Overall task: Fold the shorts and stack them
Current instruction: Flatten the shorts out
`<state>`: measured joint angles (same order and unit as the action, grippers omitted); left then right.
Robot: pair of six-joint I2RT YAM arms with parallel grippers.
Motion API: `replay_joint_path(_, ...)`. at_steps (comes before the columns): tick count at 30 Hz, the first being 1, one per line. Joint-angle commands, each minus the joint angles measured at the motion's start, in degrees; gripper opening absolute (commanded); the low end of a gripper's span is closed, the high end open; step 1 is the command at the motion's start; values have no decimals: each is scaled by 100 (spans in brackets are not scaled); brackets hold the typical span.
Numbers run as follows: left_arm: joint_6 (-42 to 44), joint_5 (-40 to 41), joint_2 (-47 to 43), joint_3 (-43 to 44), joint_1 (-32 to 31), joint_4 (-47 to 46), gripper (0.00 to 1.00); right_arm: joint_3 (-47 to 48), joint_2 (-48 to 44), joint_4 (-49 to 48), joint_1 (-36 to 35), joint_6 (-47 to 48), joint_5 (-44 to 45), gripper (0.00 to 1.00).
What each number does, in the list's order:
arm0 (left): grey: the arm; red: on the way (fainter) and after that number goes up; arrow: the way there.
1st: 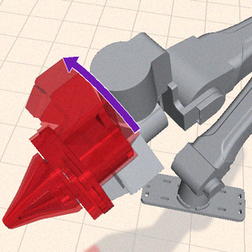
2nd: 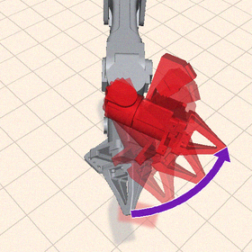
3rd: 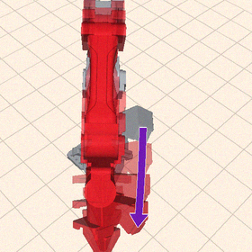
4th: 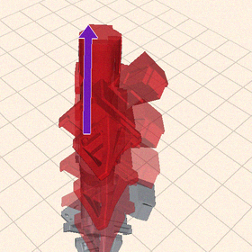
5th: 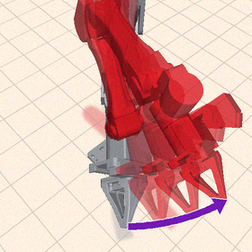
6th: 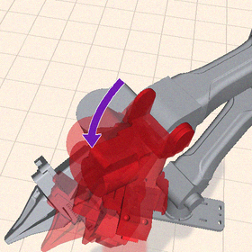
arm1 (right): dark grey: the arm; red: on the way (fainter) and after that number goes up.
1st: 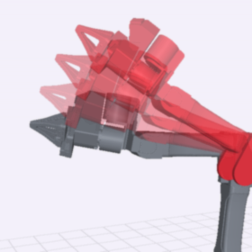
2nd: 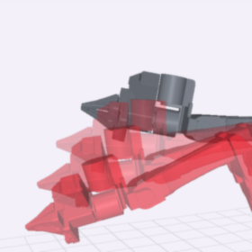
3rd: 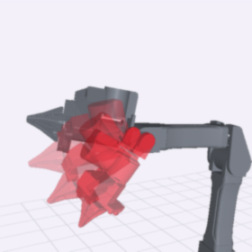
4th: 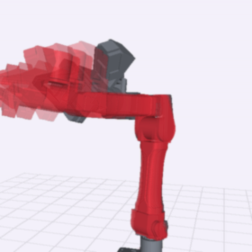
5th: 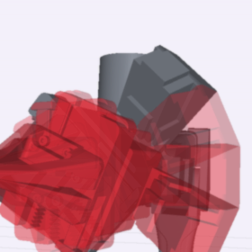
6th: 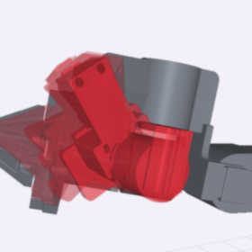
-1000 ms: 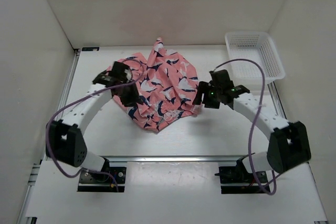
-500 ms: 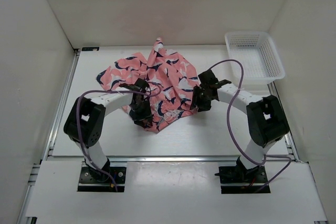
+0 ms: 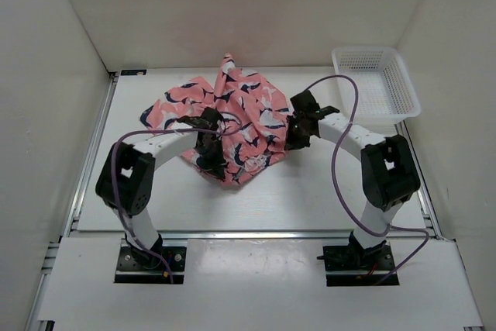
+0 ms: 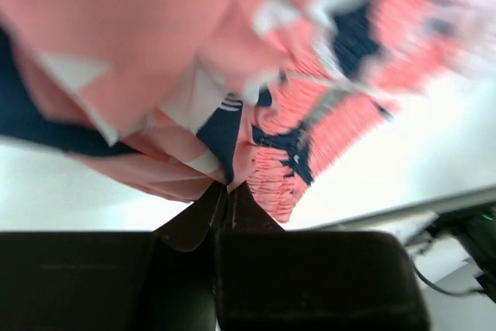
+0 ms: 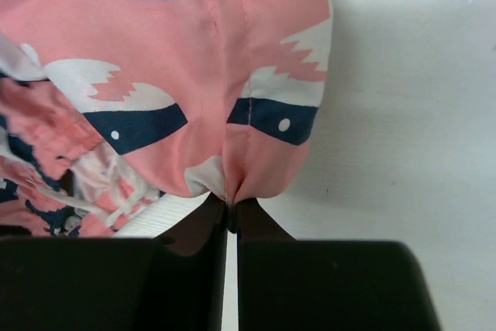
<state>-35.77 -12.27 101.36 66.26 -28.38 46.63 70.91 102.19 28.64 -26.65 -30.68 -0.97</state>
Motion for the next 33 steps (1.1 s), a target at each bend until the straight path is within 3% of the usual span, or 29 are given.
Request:
replay_joint_path(1, 149, 163, -1099, 536, 174, 223, 10, 588, -672, 133, 335, 238, 133, 0)
replay_joint_path(8, 447, 533, -2506, 1108, 412, 558, 10, 767, -1254, 256, 1162, 554, -105, 0)
replay_joint_path(15, 124, 438, -3245, -190, -184, 198, 10, -586, -1649, -200, 1557, 230, -52, 0)
replay_joint_path(20, -588, 313, -3167, -913, -1159, -277, 10, -1387, -1896, -596, 1891, -44, 247, 0)
replay_joint_path(22, -589, 313, -2887, -843, -1450, -339, 35, -1335, -1896, -649, 2085, -105, 308, 0)
replay_joint_path(23, -589, 313, -2772, -704, -1660, -339, 53, -1222, -1896, -650, 2138, -105, 308, 0)
replay_joint_path(25, -589, 409, -2552, -580, -1662, -339, 94, -853, -1703, -483, 2138, -44, 360, 14)
replay_joint_path(26, -537, 471, -2499, -518, -1662, -261, 99, -468, -1703, -430, 2138, -44, 248, 21)
replay_joint_path(27, -475, 541, -2498, -361, -1523, -208, 99, -308, -1642, -369, 2138, -44, 151, 28)
replay_joint_path(28, -405, 603, -2429, -290, -1391, -51, 99, -176, -1641, -368, 2138, 17, 46, 47)
replay_joint_path(30, -257, 804, -2428, -158, -925, 117, 95, 106, -1755, -368, 1946, 79, -122, 59)
replay_joint_path(33, -132, 1060, -2375, -157, -65, 285, 78, 168, -1869, 17, 1471, 141, 35, 65)
